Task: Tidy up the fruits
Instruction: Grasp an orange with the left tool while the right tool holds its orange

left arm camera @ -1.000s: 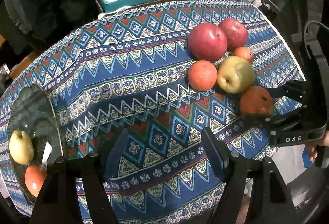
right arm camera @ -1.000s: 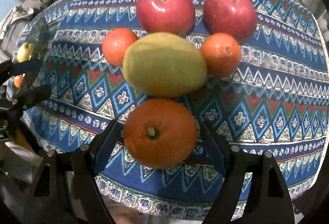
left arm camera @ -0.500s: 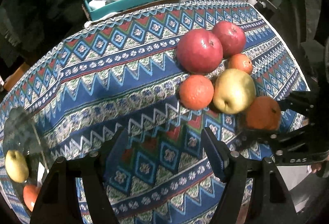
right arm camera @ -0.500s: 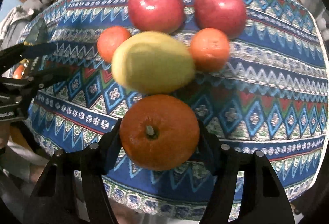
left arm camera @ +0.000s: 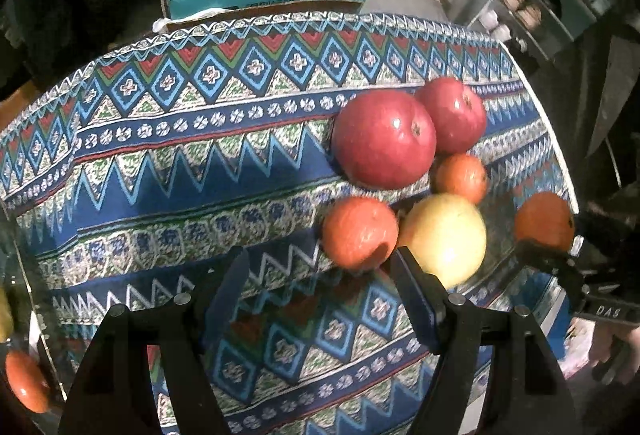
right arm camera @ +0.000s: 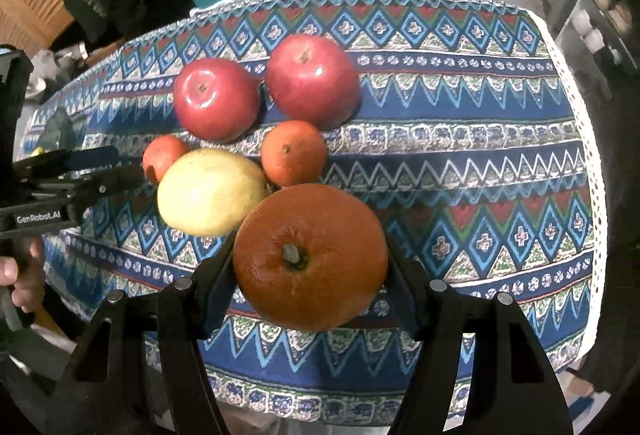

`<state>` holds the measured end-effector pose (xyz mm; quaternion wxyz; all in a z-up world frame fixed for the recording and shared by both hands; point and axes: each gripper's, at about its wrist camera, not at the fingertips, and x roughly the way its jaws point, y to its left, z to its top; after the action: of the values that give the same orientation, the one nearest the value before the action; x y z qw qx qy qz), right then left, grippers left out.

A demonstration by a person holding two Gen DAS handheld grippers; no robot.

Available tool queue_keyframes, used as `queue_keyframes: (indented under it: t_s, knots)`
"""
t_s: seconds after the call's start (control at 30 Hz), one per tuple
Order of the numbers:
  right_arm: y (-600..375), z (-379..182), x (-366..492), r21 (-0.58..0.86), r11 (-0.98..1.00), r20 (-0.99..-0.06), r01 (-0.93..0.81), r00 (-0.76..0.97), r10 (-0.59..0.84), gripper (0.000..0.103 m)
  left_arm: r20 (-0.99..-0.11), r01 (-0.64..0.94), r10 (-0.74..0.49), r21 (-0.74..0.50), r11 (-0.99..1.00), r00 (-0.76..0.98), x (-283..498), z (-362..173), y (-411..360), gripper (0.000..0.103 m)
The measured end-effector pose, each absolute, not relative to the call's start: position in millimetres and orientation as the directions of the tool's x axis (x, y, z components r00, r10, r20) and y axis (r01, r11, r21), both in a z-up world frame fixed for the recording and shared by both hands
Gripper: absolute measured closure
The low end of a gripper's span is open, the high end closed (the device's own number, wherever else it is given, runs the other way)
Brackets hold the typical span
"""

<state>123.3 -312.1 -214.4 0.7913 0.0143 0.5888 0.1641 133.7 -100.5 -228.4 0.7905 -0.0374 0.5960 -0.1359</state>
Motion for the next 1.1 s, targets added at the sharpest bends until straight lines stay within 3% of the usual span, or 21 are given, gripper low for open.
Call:
queue_keyframes:
  t_s: [0.3,0.67,0.8,0.83,0.9,1.1]
  knots:
    - [-316,-214,133,0.221,0.947,-0.923,-0.233,0.262,0.28,0.036,-0.929,0.092,-0.3,-0.286,0.954,0.218,155,-239,-108,0.028]
    - [-317,-211,136,0.231,0.944,-0.918,-0.234,0.269,0.291,0.036,-0.939,0.06,-0.287,-0.28,0.958,0.19,160,-258,-118,0.028]
    - [-319,-210,136,0.234,0.944,-0.917,-0.231,0.271,0.294,0.036,-0.94,0.087,-0.277,-0.264,0.961,0.197,158,-259,-123,0.037]
    - [-319,-210,136,0.234,0.944,-0.916,-0.232,0.272,0.293,0.036,-0.937,0.094,-0.287,-0.273,0.957,0.199,157,-258,-123,0.047]
    - [-319,-208,136,0.232,0.944,-0.916,-0.233,0.274,0.293,0.036,-0.932,0.097,-0.309,-0.295,0.951,0.19,156,-259,-128,0.056]
    - [-313,-204,137,0.227,0.942,-0.915,-0.247,0.279,0.293,0.036,-0.937,0.14,-0.274,-0.248,0.958,0.215,148,-253,-131,0.057]
